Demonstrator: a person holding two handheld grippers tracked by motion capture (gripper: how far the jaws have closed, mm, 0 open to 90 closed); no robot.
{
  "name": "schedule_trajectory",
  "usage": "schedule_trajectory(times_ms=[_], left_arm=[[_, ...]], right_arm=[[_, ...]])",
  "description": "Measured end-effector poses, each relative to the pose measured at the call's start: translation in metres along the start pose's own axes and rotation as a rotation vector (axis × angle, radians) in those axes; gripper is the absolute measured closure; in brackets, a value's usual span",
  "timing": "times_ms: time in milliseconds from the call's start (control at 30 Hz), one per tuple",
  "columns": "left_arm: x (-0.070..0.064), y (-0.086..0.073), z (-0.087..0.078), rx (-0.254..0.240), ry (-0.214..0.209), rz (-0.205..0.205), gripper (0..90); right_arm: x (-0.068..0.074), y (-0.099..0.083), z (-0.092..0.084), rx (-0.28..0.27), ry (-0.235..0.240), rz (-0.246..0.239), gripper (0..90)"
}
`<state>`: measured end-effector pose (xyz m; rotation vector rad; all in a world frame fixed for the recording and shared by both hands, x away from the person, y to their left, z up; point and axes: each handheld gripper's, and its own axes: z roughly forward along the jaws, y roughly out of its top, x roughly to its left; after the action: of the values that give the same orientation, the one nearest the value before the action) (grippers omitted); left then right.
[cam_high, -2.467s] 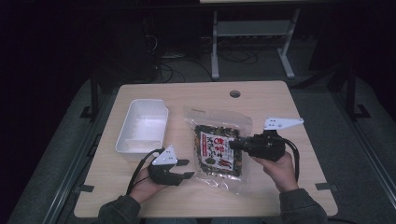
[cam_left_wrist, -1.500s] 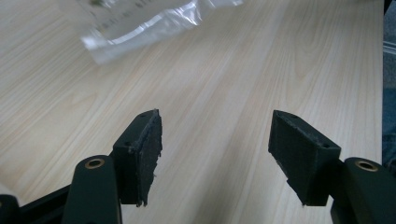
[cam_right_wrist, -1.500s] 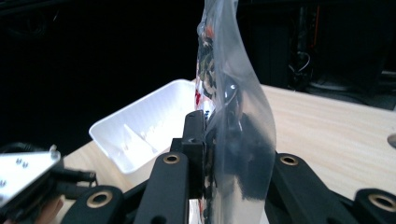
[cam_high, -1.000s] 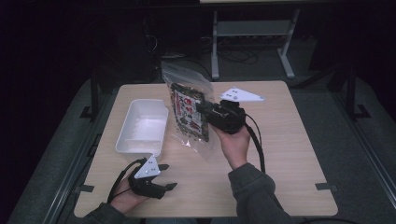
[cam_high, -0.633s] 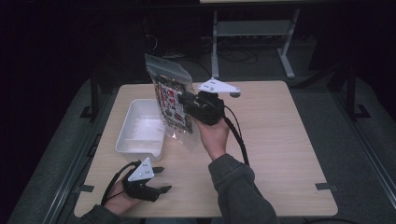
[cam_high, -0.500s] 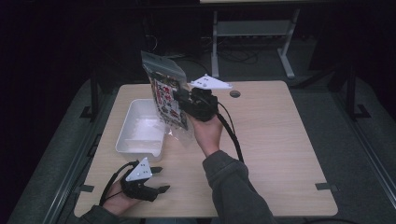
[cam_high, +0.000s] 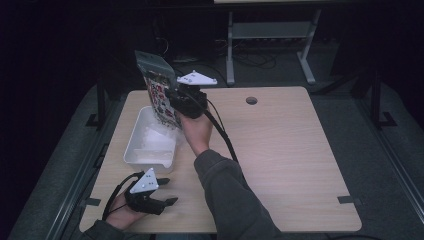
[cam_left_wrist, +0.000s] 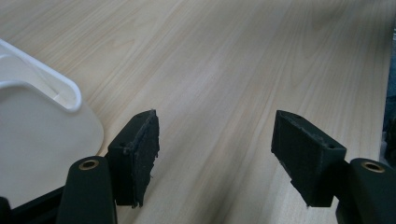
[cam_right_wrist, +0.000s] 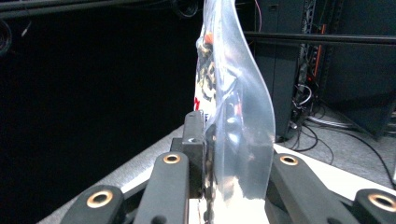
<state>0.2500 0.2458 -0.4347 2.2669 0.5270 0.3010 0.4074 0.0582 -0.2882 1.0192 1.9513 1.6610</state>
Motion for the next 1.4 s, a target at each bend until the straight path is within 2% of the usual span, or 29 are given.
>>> schedule_trajectory(times_ms=[467, 667, 900, 967, 1033, 1167, 1267, 1400], left_arm=[[0.005, -0.002, 0.0, 0.003, -0.007, -0.012, 31.5], [0.007, -0.003, 0.002, 0.019, 0.007, -0.006, 30.8], [0.008, -0.004, 0.002, 0.024, 0.007, -0.005, 30.8], [0.008, -0.004, 0.003, 0.032, 0.008, 0.0, 30.6], [0.007, -0.004, 0.003, 0.034, 0.008, 0.003, 30.5], [0.007, -0.003, 0.004, 0.034, 0.008, 0.003, 30.4], [0.007, -0.004, 0.004, 0.032, 0.008, -0.001, 30.4], [0.008, -0.004, 0.003, 0.031, 0.009, -0.004, 30.4]], right_arm=[[0.003, -0.013, 0.05, 0.012, -0.071, 0.004, 75.1], [0.01, -0.025, 0.064, 0.017, -0.087, -0.01, 75.1], [0.015, -0.041, 0.076, 0.019, -0.099, 0.007, 75.0], [0.014, -0.046, 0.077, 0.013, -0.09, 0.018, 75.1], [0.016, -0.05, 0.078, 0.011, -0.097, -0.004, 75.0], [0.015, -0.053, 0.075, 0.006, -0.095, 0.014, 74.6], [0.013, -0.055, 0.073, 0.032, -0.073, -0.004, 73.3], [0.006, -0.051, 0.069, 0.094, -0.013, -0.003, 68.8]])
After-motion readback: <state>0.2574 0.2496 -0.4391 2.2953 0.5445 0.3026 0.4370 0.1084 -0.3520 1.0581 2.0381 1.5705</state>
